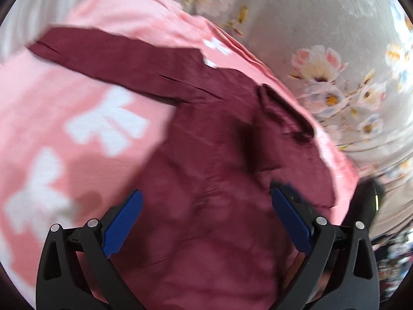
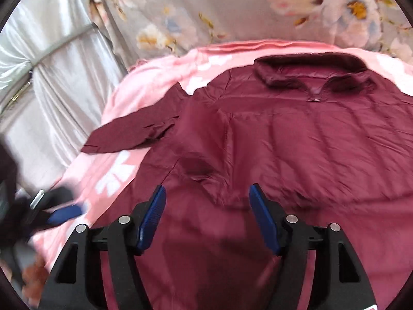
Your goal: Fold large clothes
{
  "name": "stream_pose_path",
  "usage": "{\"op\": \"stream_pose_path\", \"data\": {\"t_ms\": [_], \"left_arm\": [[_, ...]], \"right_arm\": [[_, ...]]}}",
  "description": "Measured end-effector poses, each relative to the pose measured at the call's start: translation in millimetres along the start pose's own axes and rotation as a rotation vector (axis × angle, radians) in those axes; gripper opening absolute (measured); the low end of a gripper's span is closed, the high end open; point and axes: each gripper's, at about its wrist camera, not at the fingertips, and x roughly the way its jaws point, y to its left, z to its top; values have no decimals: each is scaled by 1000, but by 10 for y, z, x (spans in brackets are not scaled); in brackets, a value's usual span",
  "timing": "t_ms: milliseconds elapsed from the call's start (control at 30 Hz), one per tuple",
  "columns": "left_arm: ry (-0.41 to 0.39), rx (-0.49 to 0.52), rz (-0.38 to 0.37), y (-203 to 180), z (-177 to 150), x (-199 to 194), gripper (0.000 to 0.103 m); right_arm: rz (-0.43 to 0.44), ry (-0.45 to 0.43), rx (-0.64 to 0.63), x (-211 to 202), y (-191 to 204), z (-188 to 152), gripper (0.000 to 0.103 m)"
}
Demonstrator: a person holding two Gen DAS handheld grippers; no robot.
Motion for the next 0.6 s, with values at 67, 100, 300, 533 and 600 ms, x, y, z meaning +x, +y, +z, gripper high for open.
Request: {"op": "stream_pose_path", "data": {"t_ms": [67,100,300,533,600], "left_arm": [[37,-23,-52,-109,76,243,97],[56,-26,-70,-166,109,376,97],[186,-124,-85,-245,170,1121,89],[197,-152,-93,-353,239,1260,33],[185,-115,-48,-380,292,1282,9]], "right_arm": [[1,-39,45,-277,-120,-103,66],[-2,-52,66,-393,-195,-129,66],[-157,-163,266,-1128,-1085,-294,66],[-238,-251,598,-1242,-2253,-135,46],[-250,-252,649,-1152,-2485,-68,41]]}}
